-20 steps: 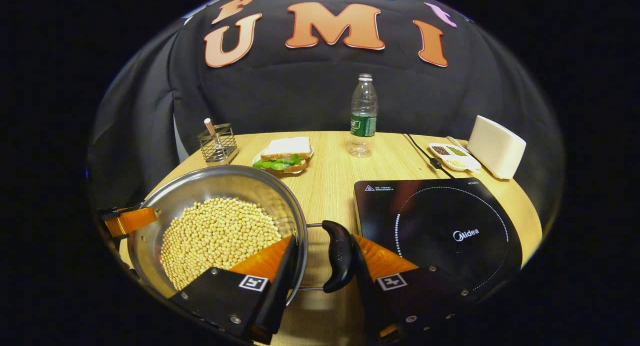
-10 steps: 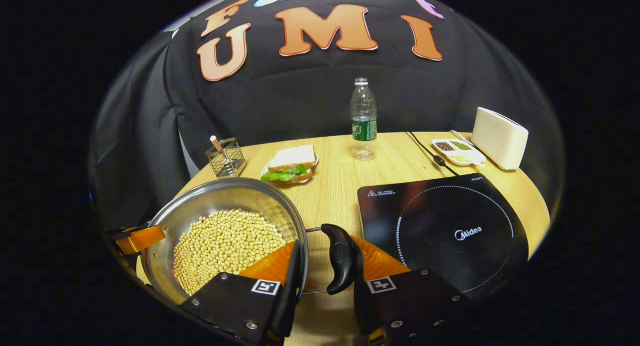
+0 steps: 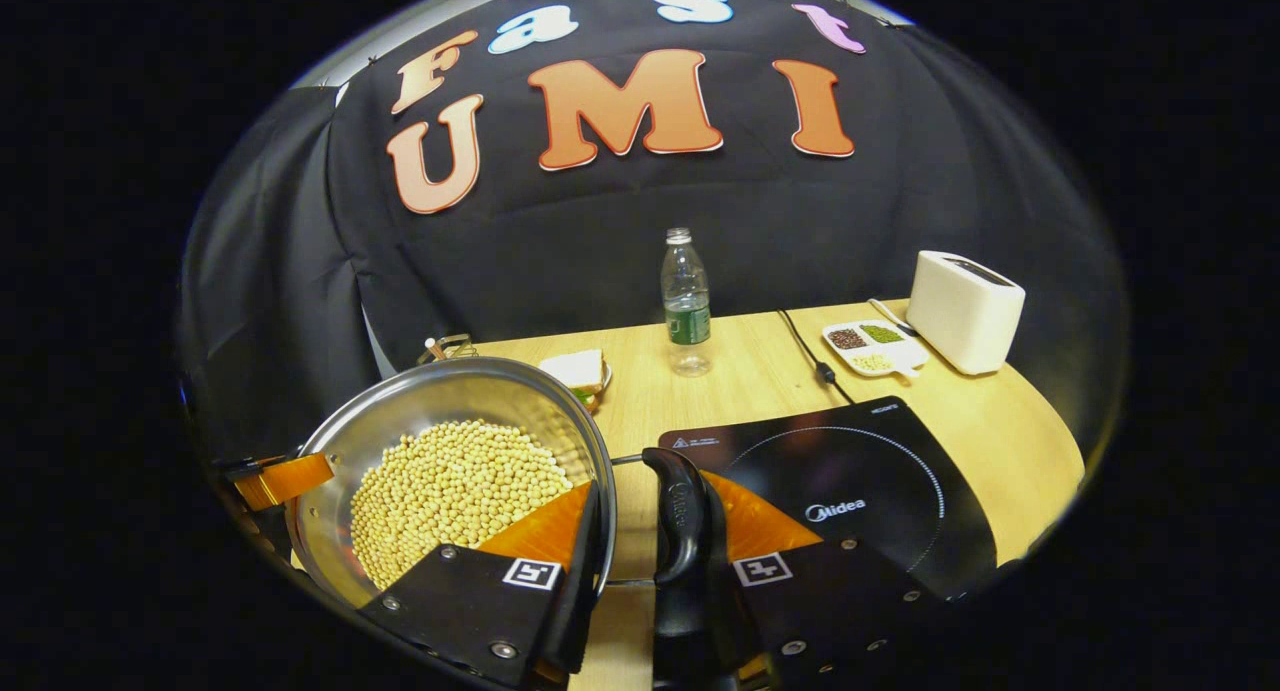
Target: First push the handle of the pot to place it horizontally, then grasp the pot with both hands and set it on the induction cooktop.
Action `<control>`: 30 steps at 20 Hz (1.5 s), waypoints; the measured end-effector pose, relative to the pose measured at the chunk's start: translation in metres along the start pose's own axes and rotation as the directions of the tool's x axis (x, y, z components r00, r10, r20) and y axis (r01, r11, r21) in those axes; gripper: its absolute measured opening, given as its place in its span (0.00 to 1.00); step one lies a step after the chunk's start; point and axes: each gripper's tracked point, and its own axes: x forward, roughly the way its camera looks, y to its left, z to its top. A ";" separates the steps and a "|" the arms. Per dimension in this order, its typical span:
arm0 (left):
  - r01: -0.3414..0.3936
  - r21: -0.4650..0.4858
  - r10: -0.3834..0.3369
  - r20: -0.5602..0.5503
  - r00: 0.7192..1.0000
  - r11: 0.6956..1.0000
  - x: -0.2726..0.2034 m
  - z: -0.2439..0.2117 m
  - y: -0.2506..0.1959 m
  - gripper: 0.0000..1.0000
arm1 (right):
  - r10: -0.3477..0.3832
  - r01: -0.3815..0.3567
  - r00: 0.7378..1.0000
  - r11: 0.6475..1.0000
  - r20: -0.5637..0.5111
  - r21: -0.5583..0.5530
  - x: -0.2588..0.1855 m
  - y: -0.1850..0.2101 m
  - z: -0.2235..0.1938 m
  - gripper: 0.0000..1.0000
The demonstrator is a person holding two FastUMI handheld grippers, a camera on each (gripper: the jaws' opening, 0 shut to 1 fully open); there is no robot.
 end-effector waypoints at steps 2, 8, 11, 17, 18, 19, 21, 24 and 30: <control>0.015 0.007 -0.015 0.003 1.000 1.000 0.000 0.005 -0.016 0.48 | -0.012 0.012 1.000 1.000 0.011 0.006 -0.008 -0.016 0.007 0.48; 0.057 0.024 -0.057 0.004 0.998 0.998 -0.007 0.013 -0.072 0.48 | -0.048 0.047 0.998 0.998 0.027 0.031 -0.026 -0.066 0.018 0.48; 0.081 0.031 -0.081 -0.002 0.997 0.996 -0.005 0.017 -0.096 0.48 | -0.066 0.064 0.997 0.997 0.035 0.044 -0.033 -0.090 0.022 0.48; 0.125 0.066 -0.124 -0.010 0.992 0.990 -0.001 0.016 -0.149 0.48 | -0.102 0.098 0.994 0.992 0.037 0.080 -0.040 -0.138 0.025 0.48; 0.134 0.069 -0.133 -0.016 0.991 0.989 0.002 0.014 -0.158 0.48 | -0.110 0.106 0.993 0.991 0.035 0.084 -0.041 -0.148 0.024 0.48; 0.143 0.070 -0.142 -0.024 0.990 0.987 0.005 0.010 -0.165 0.48 | -0.117 0.114 0.993 0.990 0.032 0.085 -0.042 -0.156 0.023 0.48; 0.159 0.076 -0.156 -0.039 0.987 0.984 0.011 0.004 -0.183 0.48 | -0.132 0.129 0.991 0.987 0.024 0.092 -0.042 -0.174 0.021 0.48; 0.179 0.084 -0.175 -0.059 0.983 0.980 0.015 -0.002 -0.210 0.48 | -0.152 0.150 0.988 0.983 0.014 0.105 -0.041 -0.198 0.017 0.48; 0.215 0.090 -0.207 -0.090 0.974 0.973 0.026 -0.017 -0.246 0.48 | -0.186 0.185 0.982 0.976 -0.003 0.115 -0.040 -0.237 0.010 0.48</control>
